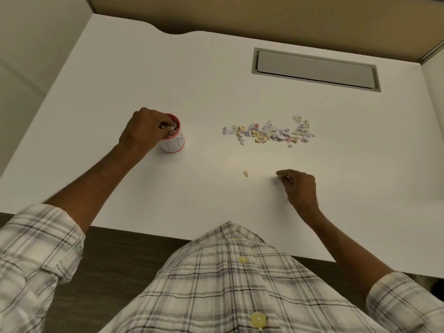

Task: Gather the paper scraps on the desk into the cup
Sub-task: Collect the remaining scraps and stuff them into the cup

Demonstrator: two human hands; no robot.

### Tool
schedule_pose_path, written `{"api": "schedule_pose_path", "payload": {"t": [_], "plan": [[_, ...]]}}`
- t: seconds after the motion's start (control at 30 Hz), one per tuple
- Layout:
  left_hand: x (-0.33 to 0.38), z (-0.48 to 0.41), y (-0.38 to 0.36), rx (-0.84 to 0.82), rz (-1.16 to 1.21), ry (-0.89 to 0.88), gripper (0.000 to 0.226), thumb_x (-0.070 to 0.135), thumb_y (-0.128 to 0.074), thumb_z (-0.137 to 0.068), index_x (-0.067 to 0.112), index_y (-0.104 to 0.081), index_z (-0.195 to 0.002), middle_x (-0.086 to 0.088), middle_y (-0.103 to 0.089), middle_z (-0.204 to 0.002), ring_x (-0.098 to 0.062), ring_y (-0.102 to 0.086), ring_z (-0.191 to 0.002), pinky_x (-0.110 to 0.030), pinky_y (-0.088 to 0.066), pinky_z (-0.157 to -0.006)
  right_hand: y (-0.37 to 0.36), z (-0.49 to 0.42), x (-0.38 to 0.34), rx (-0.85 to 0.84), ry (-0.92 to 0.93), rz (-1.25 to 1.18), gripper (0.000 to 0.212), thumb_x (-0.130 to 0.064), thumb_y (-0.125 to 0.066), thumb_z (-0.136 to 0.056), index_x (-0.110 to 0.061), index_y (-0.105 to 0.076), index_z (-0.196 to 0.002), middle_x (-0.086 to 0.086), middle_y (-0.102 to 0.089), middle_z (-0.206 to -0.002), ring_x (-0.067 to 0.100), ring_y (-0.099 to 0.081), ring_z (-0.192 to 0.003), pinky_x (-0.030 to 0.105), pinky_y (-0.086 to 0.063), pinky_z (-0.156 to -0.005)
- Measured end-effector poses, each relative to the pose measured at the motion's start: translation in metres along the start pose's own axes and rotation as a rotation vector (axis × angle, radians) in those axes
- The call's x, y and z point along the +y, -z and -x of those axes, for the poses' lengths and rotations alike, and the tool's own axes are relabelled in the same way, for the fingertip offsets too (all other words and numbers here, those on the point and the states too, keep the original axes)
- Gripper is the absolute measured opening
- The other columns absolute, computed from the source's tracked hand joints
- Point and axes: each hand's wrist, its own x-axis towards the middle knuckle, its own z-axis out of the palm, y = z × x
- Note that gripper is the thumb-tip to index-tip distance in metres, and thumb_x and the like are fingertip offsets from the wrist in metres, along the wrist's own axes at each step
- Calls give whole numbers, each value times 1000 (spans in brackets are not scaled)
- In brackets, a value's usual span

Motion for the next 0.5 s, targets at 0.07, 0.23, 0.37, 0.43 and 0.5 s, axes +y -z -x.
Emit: {"api": "schedule_pose_path", "payload": {"t": [0.07,0.23,0.37,0.43,0.5], "plan": [[0,-2,1,3,-8,4,20,32,-72,-83,26,-76,-102,-4,-75,-102,-26,-69,-96,-40,-57,-82,-3,-13,-24,-22,-161,-245,15,-11,-71,-90,-14,-80,-102,3,-80,-97,15,-75,-85,32,-60,-90],[-4,0,0,23,43,28,28,37,-71,-84,31,-71,-111,1,-75,-104,-23,-69,-97,-32,-55,-80,-24,-46,-106,-141,-201,-577,14,-6,-74,-86,-9,-80,-99,8,-76,-81,17,-68,-70,47,-62,-88],[-10,4,-2,74,115,37,24,30,-64,-91,29,-72,-113,4,-75,-110,-16,-68,-103,-25,-51,-84,-50,-62,-180,-279,-67,-629,15,-7,-72,-87,-5,-79,-100,18,-75,-84,18,-68,-73,49,-61,-91],[-11,6,1,69,252,45,25,22,-65,-92,24,-72,-116,2,-74,-110,-13,-68,-103,-26,-54,-90,-61,-68,-211,-326,21,-596,15,-9,-73,-87,-5,-79,-101,15,-74,-82,18,-69,-72,46,-62,-89],[-14,9,4,96,330,63,30,15,-67,-90,19,-69,-120,0,-74,-110,-11,-68,-100,-23,-55,-89,-73,-73,-237,-336,134,-526,15,-8,-72,-88,-5,-79,-101,9,-74,-81,21,-72,-73,41,-63,-86]]}}
